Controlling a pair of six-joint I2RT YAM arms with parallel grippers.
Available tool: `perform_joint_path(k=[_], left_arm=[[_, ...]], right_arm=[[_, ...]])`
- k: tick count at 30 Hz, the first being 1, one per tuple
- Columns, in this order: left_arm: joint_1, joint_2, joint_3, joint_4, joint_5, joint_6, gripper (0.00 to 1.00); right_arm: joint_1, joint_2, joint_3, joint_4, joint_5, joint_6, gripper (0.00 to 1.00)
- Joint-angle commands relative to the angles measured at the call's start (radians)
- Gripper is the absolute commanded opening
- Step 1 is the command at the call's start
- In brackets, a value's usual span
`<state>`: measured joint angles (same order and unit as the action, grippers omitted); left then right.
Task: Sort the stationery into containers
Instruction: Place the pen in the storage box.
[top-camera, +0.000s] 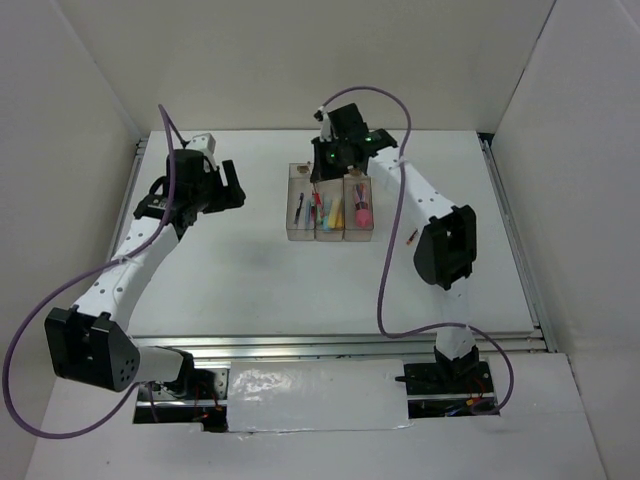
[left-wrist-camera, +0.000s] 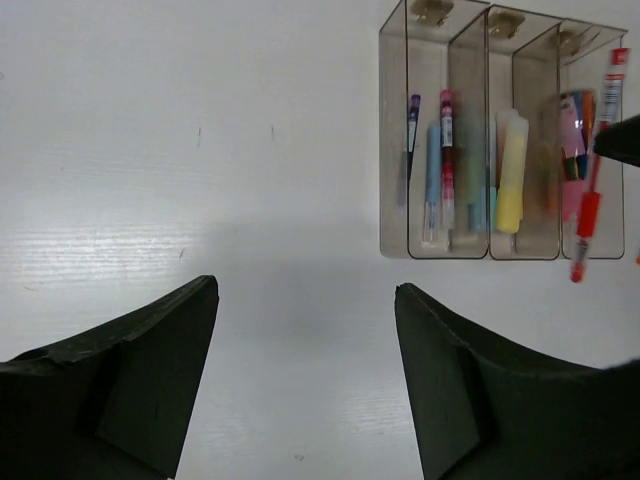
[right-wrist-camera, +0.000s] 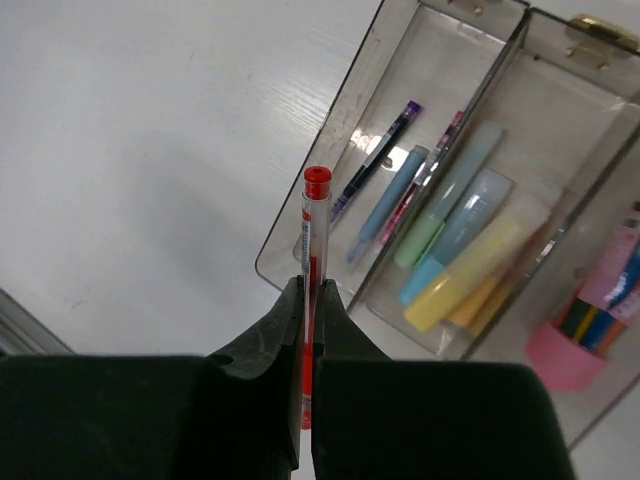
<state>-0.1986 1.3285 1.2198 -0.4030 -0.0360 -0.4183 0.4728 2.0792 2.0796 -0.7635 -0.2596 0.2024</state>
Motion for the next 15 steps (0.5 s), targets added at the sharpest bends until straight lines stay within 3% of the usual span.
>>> perform_joint_path(k=[1, 15], left_arm=[[0.005, -0.061, -0.005, 0.01, 0.015, 0.019, 0.84], [0.005, -0.083, -0.045, 0.032, 0.013, 0.003, 0.83]], right_arm=[[0.042, 0.064, 0.059, 0.088, 0.088, 0.057, 0.0], [0.05, 0.232, 0.085, 0.211, 0.103, 0.202, 0.01]])
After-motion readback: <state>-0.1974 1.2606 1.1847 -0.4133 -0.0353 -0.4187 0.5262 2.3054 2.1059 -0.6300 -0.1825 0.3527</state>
